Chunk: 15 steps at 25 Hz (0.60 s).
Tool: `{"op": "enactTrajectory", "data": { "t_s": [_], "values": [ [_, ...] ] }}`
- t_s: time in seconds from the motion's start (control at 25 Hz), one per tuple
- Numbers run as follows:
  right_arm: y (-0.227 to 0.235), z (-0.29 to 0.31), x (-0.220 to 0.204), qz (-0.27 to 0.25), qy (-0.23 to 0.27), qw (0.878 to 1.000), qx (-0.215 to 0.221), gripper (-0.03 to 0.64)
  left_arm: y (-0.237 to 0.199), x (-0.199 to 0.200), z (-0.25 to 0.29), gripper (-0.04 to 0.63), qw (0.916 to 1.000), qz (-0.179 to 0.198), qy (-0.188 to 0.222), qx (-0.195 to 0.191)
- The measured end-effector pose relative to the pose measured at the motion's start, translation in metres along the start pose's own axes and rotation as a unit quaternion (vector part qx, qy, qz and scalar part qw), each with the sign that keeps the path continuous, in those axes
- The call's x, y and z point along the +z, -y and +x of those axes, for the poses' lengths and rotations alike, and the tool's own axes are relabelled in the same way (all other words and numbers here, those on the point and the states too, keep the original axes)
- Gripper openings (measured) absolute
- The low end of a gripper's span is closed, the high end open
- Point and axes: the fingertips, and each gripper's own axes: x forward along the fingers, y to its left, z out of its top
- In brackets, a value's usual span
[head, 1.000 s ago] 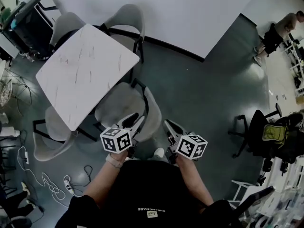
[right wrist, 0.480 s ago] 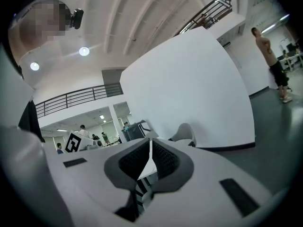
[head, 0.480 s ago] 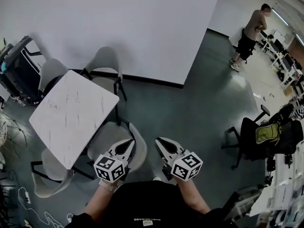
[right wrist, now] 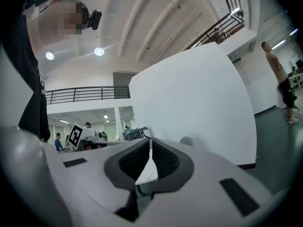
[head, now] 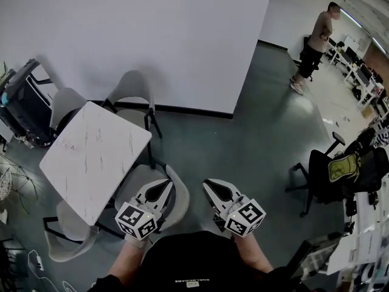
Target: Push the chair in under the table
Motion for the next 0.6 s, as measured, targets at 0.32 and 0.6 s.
{"op": "enactTrajectory", "data": {
  "t_s": [0.32,0.6],
  "values": [
    [-0.004,-0.008,-0.001,-0.034,0.000,0.999,-0.021,0.012,0.016,-0.008,-0.004,0.006,0.9983,0.053,-0.013,-0.021],
    [-0.002,-0.013,-0.004,-0.010,0.002,1.000,-0.020,0.012,0.020,-0.015,-0.005,0.005,0.9993,0.029,-0.024,-0.004]
  ]
}}
